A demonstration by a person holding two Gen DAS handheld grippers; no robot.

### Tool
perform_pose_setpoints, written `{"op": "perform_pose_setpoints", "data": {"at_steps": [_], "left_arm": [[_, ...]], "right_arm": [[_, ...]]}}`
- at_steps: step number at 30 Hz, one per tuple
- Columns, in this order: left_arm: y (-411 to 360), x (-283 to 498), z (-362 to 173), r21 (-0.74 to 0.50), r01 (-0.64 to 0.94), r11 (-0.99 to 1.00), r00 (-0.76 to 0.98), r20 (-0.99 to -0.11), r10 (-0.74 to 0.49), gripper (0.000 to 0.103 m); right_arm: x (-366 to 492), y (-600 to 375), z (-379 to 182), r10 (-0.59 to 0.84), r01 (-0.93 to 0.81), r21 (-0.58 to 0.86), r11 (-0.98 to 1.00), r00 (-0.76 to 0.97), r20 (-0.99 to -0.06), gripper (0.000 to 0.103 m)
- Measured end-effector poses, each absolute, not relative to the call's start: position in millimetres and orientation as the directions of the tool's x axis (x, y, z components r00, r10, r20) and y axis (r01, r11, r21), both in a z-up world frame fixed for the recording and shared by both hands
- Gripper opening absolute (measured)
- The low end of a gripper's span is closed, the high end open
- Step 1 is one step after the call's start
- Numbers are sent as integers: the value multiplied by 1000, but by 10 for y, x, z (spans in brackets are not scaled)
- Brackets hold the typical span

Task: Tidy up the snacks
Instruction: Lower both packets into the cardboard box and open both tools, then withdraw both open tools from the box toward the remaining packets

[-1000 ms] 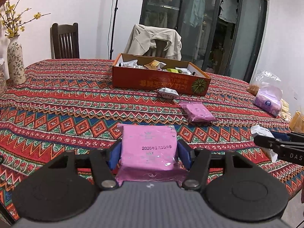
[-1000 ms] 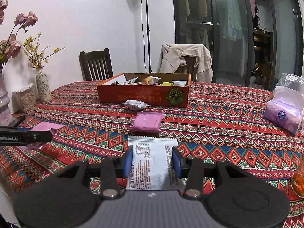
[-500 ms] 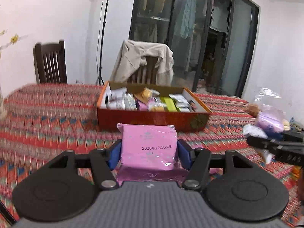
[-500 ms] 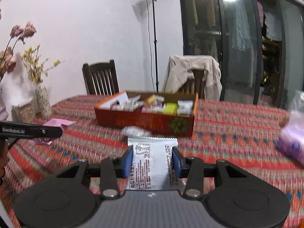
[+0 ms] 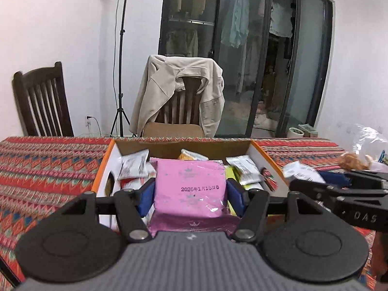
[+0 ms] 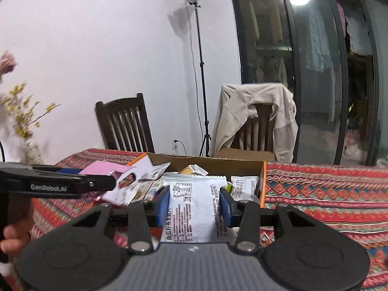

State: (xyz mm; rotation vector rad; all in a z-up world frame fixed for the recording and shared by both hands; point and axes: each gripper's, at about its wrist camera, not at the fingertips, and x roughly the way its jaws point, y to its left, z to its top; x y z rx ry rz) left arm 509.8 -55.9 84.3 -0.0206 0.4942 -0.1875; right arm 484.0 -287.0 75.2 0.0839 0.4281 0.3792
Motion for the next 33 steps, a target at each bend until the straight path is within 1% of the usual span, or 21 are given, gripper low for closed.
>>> {"op": "perform_pose_setpoints", "data": {"at_steps": [2, 6, 9, 11, 12, 13, 14, 18, 21, 23, 25, 27, 29, 31, 33], "left_arm": [[-586, 5324, 771, -72, 166, 984, 853, -489, -180, 63], [-642, 5693, 570, -78, 138, 987, 834, -528, -158, 63], [-670, 5809, 408, -81, 147, 986, 823, -543, -167, 63], [-684, 5828, 316, -82, 160, 984, 821, -543, -179, 68], [-688, 5830, 268, -88, 166, 982, 817, -545, -187, 69], [-696, 5848, 229, -88, 164, 983, 810, -556, -185, 70], [-713, 5862, 202, -73, 173, 982, 797, -575, -183, 70], [-661, 5806, 283, -72, 176, 982, 814, -551, -186, 71], [-577, 5713, 476, -94, 161, 982, 837, -514, -187, 72], [-516, 5612, 616, -96, 157, 983, 851, -492, -184, 74], [-462, 5448, 736, -67, 171, 983, 859, -479, -182, 75], [-417, 5213, 819, -21, 186, 982, 869, -463, -174, 77], [-356, 4932, 873, 15, 201, 980, 879, -445, -173, 84], [-293, 4668, 880, 27, 204, 979, 882, -440, -171, 85], [-230, 4367, 825, 40, 208, 977, 875, -453, -168, 85]], "right_arm": [[5075, -2854, 679, 371, -325, 179, 929, 836, -404, 43], [5497, -2819, 495, 337, -288, 174, 942, 823, -458, 43], [5724, -2828, 318, 304, -252, 171, 952, 813, -497, 44], [5810, -2817, 212, 276, -229, 154, 961, 811, -515, 46], [5839, -2821, 161, 269, -222, 151, 963, 809, -523, 47], [5857, -2830, 115, 275, -224, 160, 961, 804, -527, 54], [5849, -2831, 99, 283, -234, 160, 959, 810, -514, 58], [5826, -2816, 128, 279, -238, 144, 960, 818, -504, 64], [5781, -2822, 213, 274, -235, 141, 962, 828, -490, 64], [5670, -2822, 309, 275, -240, 134, 961, 838, -471, 64], [5521, -2826, 432, 277, -254, 112, 961, 852, -445, 66], [5335, -2832, 555, 287, -272, 97, 957, 859, -424, 71], [5135, -2830, 675, 304, -295, 86, 952, 860, -409, 72], [4905, -2821, 764, 316, -316, 68, 946, 858, -405, 73], [4651, -2822, 831, 326, -336, 47, 941, 857, -399, 77]]}}
